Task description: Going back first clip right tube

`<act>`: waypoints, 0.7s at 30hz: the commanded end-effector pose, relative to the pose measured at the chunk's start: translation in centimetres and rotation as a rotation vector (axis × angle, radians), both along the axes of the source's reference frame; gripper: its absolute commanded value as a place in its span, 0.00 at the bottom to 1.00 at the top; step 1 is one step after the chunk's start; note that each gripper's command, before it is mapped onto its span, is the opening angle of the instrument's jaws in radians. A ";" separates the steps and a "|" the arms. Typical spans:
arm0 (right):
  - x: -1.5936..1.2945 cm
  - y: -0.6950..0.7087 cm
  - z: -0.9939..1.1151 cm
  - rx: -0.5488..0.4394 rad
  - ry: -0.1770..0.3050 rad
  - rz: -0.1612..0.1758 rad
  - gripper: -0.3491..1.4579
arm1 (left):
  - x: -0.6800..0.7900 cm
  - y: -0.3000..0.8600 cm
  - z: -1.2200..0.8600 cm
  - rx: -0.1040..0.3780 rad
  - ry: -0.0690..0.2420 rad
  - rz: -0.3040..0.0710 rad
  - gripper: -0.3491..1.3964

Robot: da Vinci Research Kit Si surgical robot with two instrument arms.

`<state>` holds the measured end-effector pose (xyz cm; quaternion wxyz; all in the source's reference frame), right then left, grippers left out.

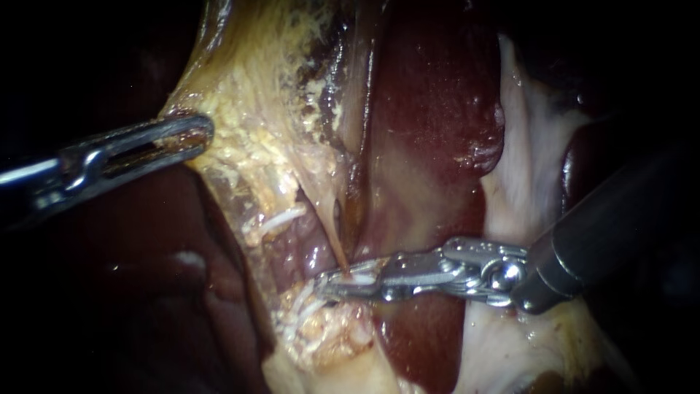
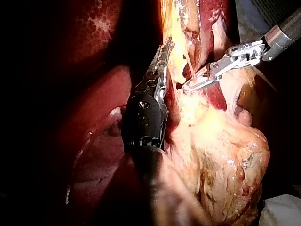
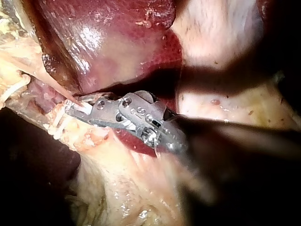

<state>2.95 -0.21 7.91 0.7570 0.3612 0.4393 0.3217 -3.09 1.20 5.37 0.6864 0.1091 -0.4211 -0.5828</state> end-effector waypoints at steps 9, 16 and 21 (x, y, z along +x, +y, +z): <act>0.00 0.05 -0.04 0.005 0.025 0.017 0.35 | 0.00 -0.01 0.01 0.000 0.000 0.000 0.00; -0.06 0.14 -0.13 -0.158 0.104 -0.003 0.52 | 0.00 -0.01 0.01 0.000 0.000 0.000 0.00; -0.15 0.12 -0.20 -0.270 0.147 -0.044 0.52 | 0.00 -0.01 0.00 0.000 0.001 0.000 0.00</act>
